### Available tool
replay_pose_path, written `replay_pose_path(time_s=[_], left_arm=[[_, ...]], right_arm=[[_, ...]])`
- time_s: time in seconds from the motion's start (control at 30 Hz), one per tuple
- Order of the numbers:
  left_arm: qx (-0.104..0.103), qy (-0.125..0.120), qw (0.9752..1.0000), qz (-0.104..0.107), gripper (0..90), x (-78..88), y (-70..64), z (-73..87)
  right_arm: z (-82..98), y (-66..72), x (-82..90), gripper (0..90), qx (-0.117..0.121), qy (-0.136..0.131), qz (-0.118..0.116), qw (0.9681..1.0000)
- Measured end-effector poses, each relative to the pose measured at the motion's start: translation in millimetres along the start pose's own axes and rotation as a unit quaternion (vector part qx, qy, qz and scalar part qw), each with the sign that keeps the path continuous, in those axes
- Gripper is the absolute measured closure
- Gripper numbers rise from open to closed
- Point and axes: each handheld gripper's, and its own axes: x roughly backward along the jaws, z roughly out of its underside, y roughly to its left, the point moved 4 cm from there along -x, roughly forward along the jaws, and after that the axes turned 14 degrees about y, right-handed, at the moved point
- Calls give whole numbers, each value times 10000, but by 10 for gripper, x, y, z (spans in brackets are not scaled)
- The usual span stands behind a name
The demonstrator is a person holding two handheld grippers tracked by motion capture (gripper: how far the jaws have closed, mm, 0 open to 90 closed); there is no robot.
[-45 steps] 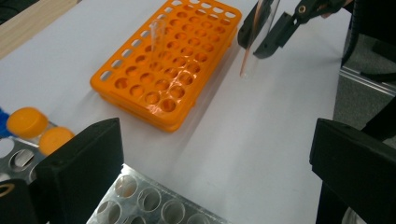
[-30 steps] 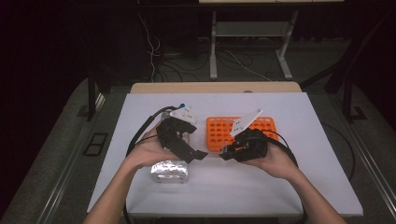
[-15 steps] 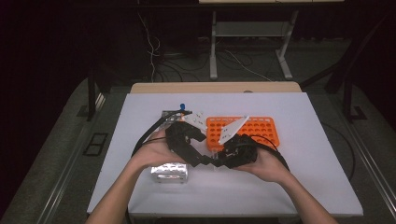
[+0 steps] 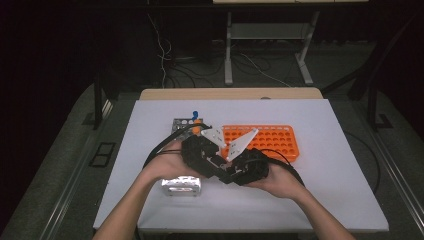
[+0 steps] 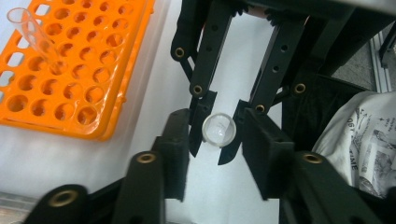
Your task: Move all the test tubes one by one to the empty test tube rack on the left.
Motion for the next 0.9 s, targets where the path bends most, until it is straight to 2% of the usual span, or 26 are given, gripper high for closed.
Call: replay_pose_path(time_s=[0.2, 0.33, 0.47, 0.73, 0.9], left_arm=[[-36, 24, 9999, 92, 735, -25, -1, 5], [-12, 64, 9999, 132, 743, -33, 5, 10], [-50, 58, 10000, 61, 745, -19, 13, 10], [104, -40, 9999, -8, 745, 68, 59, 73], [181, -67, 9997, -161, 745, 135, 104, 105]], right_arm=[[-14, 22, -32, 748, 24, 5, -10, 10000], [-14, 19, -53, 745, 50, 14, 1, 10000], [-7, 9, -38, 715, 17, -9, -23, 10000], [75, -46, 94, 628, -197, -103, 71, 9997], [166, -108, 170, 598, -319, -168, 125, 9993]])
